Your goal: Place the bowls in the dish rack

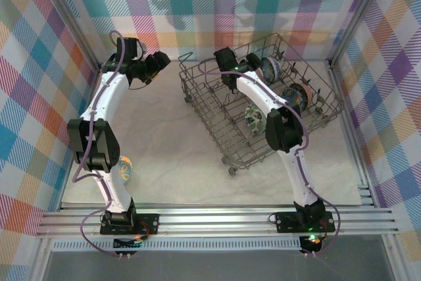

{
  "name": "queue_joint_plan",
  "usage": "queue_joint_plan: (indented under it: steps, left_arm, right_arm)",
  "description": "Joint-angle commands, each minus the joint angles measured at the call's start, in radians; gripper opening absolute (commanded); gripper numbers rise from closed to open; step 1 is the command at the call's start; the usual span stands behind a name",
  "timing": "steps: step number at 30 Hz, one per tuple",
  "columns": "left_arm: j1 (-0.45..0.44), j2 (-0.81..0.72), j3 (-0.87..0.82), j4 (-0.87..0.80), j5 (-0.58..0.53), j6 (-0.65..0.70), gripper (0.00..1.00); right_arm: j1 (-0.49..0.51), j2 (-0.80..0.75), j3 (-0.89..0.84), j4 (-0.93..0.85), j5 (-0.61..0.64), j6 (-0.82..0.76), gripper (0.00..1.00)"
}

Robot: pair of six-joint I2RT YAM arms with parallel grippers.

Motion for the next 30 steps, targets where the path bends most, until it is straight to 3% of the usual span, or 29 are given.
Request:
queue_joint_plan:
  steps: [1, 10, 14, 18, 23, 30]
  left_arm:
    - [0.031, -0.085, -0.025, -0.071, -0.059, -0.001, 0.74]
    - [0.062, -0.33, -0.233, -0.282, -0.335, -0.112, 0.76]
    - [0.066, -0.443, -0.296, -0.449, -0.429, -0.161, 0.76]
    - [0.066, -0.569, -0.429, -0.539, -0.461, -0.232, 0.77]
    - [0.07, -0.722, -0.571, -0.601, -0.52, -0.299, 0.76]
    - [0.137, -0.643, -0.67, -0.567, -0.463, -0.242, 0.76]
  right_arm:
    - [0.011, -0.141, 0.049, -0.067, -0.096, 0.103, 0.98]
    - [0.011, -0.282, -0.07, -0.092, -0.366, 0.238, 0.98]
    - [0.011, -0.414, -0.249, -0.046, -0.458, 0.25, 0.99]
    - [0.001, -0.568, -0.504, 0.095, -0.531, 0.262, 0.98]
    - [0.001, -0.684, -0.645, 0.136, -0.617, 0.28, 0.98]
    - [0.001, -0.81, -0.777, 0.208, -0.703, 0.262, 0.98]
